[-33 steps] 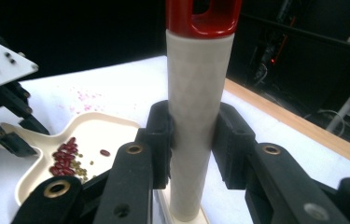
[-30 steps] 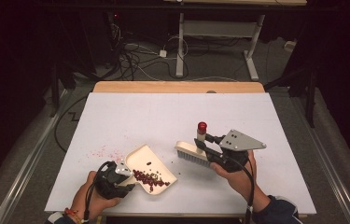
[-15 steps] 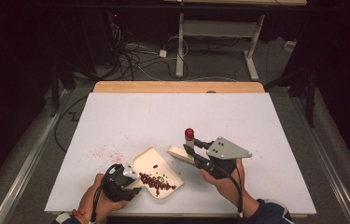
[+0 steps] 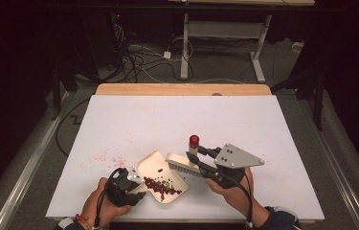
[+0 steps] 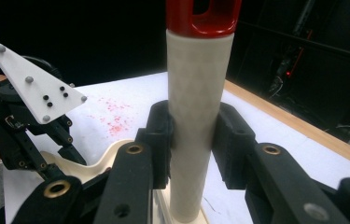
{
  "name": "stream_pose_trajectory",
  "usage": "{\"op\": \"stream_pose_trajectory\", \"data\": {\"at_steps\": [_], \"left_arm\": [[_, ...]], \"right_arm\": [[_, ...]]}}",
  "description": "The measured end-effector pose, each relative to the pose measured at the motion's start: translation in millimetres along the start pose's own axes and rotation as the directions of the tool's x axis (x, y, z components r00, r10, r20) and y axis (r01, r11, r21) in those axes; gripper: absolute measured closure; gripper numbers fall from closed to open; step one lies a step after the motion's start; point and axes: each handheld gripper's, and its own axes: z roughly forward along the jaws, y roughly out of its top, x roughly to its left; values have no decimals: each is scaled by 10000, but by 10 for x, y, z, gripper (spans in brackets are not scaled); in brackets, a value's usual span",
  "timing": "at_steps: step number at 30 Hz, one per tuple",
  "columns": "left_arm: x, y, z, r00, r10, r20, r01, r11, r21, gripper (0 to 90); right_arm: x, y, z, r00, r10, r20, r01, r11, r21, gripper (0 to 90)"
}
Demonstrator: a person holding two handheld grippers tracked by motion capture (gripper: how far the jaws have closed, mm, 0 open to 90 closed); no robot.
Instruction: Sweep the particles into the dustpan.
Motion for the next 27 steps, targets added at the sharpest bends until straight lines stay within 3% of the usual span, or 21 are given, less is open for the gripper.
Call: {"op": "stream_pose_trajectory", "data": {"at_steps": [5,9,14,21,27], "left_arm": [[0,-3,8,10000,14,-7,-14,10000,19,640],[-3,4,12,10000,32,-66,-32,10000,71,640],[-7,19,8,10000,38,-90,-38,10000,58,639],[5,36,10,9999,46,-110,-46,10000,33,640],[21,38,36,10000,-62,-40,62,10000,34,640]], "right_arm": [[-124,9,-246,9996,-57,273,56,10000,37,703],[-166,-74,-353,9995,81,294,-94,9991,425,703],[-105,-154,-311,10000,39,-23,-37,9965,838,703],[86,-114,-204,9980,42,-633,0,9978,668,703],[57,-66,-243,9949,248,-976,-226,9995,235,703]]}}
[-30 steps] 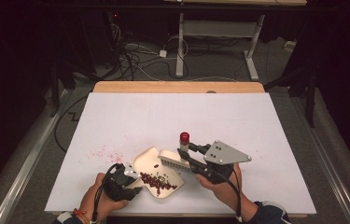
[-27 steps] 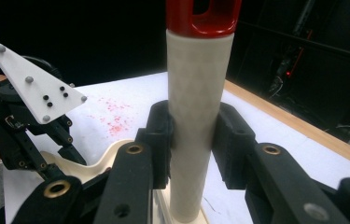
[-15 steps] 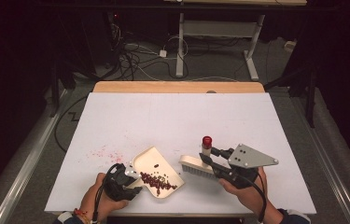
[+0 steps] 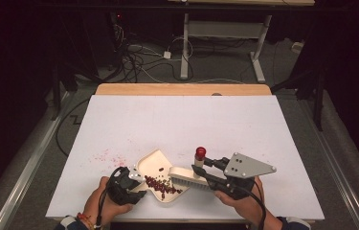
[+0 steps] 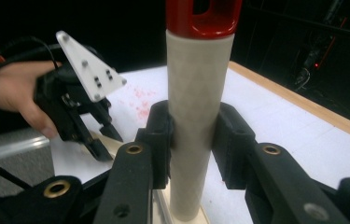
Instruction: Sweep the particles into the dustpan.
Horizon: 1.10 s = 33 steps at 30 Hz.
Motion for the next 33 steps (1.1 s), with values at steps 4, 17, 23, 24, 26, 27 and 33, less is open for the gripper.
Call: {"op": "stream_pose_trajectory", "data": {"at_steps": [4,17,23,24,26,27,33], "left_arm": [[-10,2,-1,10000,19,-47,-19,10000,9,640],[-5,20,19,9998,-206,-52,205,9997,-130,639],[3,47,33,9995,-303,-97,301,9993,-219,639],[3,53,38,9994,-335,-112,333,9992,-233,639],[10,65,45,9991,-423,-88,420,9987,-273,639],[17,75,51,9984,-554,-50,553,9980,-309,639],[24,155,92,9967,-775,-220,764,9959,-485,639]], "right_arm": [[-88,32,-94,9989,56,460,-45,9997,-229,702],[-125,-19,152,9951,-289,945,281,9996,98,702],[-112,44,393,9896,-432,1375,474,9985,-277,702],[-113,46,443,9893,-420,1395,468,9984,-307,703],[-107,44,538,9903,-316,1349,355,9990,-265,703],[-92,45,580,9917,-296,1251,321,9993,-184,703],[72,102,673,9972,-454,586,466,9987,-195,703]]}}
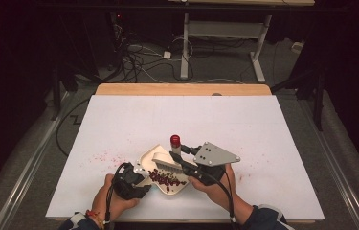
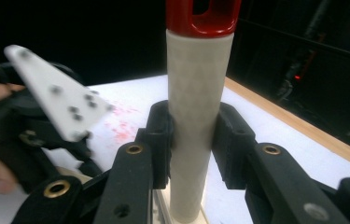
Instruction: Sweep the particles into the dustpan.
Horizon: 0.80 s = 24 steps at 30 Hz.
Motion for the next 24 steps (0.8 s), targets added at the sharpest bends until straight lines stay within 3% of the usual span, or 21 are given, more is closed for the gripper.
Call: {"op": "stream_pose_trajectory", "data": {"at_steps": [5,14,24], "left_arm": [[31,6,17,9997,-224,-1,224,9995,-210,638],[119,-12,19,9982,-532,-280,519,9977,-442,638],[242,-53,-5,9965,-686,-488,659,9964,-540,638]], "right_arm": [[32,10,-12,9999,-127,95,127,9999,-11,703],[-112,68,-148,9996,124,244,-116,9995,-304,703],[-301,45,-292,9976,296,624,-288,9995,-132,702]]}}
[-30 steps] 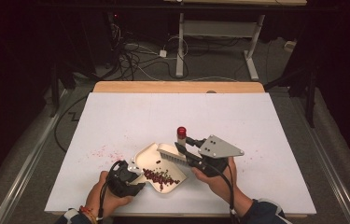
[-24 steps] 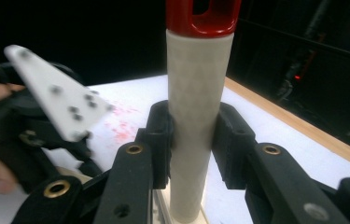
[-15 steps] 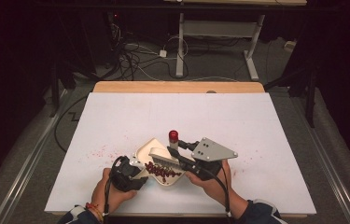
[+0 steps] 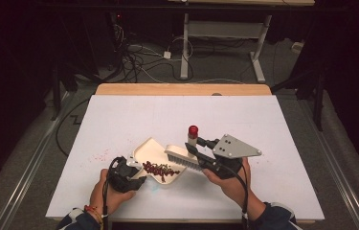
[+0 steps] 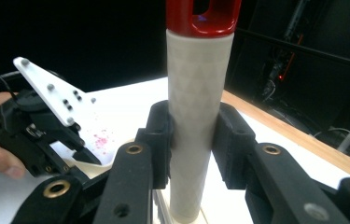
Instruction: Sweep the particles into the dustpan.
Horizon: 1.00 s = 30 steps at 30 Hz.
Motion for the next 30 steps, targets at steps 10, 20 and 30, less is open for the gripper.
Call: {"op": "stream_pose_trajectory", "data": {"at_steps": [10,20,30], "left_arm": [[161,-47,-5,9986,-446,-280,438,9987,-263,637],[285,-102,-60,9939,-1021,-410,1000,9937,-509,639],[373,-156,-108,9860,-1576,-539,1535,9854,-733,639]], "right_arm": [[-229,-75,-142,9995,277,176,-285,9986,447,702],[-498,-170,-507,9984,406,388,-438,9954,857,702],[-768,-287,-890,9976,674,182,-694,9850,1583,701]]}}
